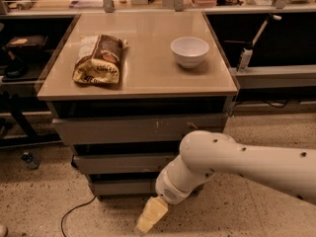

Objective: Open bottom drawer

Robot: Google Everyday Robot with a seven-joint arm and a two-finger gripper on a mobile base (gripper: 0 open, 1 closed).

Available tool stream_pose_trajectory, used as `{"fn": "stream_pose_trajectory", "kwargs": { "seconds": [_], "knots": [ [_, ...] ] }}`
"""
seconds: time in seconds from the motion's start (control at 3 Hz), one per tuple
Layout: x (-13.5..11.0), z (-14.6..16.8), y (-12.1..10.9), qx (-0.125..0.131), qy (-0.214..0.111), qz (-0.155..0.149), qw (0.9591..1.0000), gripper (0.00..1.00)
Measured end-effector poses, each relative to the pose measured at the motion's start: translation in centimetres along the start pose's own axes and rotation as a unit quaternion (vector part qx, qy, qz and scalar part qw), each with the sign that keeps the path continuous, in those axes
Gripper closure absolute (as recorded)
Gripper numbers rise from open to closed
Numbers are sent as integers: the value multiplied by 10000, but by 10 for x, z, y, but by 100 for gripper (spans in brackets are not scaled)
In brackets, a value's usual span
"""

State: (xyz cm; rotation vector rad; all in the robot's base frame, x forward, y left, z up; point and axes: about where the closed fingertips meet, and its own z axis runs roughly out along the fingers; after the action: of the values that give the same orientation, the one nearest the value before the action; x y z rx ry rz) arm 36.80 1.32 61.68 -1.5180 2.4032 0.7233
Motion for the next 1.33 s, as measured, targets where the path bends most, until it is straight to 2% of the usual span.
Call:
{"fn": "stream_pose_trajectory", "kwargs": {
  "seconds": [0.33,0.67,1.0,1.33],
  "knots": [
    [-11,8,-15,182,-290,85,9994,0],
    [-11,8,-15,182,-284,81,9994,0],
    [0,34,-23,354,-156,255,9989,0],
    [41,91,-48,624,267,410,9969,0]
  ]
}}
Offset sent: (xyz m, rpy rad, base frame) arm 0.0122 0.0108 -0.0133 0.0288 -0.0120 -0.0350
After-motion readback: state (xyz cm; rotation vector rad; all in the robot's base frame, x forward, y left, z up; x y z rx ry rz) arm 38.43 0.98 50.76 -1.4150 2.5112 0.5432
